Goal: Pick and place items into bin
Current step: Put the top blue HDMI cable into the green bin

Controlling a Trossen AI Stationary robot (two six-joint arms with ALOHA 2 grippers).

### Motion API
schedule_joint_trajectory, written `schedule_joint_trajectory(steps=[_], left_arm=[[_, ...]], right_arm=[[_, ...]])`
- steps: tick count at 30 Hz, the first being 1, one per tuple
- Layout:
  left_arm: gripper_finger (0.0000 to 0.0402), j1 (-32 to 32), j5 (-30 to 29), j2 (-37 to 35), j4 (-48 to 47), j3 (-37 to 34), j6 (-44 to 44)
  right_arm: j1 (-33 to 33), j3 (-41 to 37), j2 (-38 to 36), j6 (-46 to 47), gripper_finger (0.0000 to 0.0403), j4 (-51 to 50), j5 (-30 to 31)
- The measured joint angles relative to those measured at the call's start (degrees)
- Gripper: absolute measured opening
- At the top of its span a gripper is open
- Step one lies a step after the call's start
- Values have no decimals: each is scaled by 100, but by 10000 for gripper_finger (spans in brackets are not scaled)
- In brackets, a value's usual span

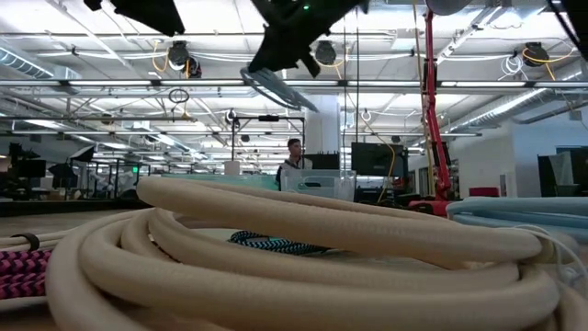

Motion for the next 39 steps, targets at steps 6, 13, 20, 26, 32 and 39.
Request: schedule_joint_trajectory(steps=[6,13,20,26,32,39], left_arm=[[113,-327,-9,-36,-690,0,-992],[113,-611,-117,-40,-1114,0,-1617],[113,-611,-107,-38,-1081,0,-1663],[113,-705,0,-37,-1051,0,-1663],[113,-927,-6,-35,-1044,0,-1773],[113,-1105,-114,-35,-1030,-2,-1823]], right_arm=[[-584,1113,862,684,27,-469,-1078],[-796,1269,1637,867,27,-290,-2241],[-601,1267,2056,245,27,252,-2474],[-279,1243,2048,-637,27,340,-2487],[2,884,2053,-1427,27,323,-2468],[108,-16,2024,-2371,27,881,-1988]])
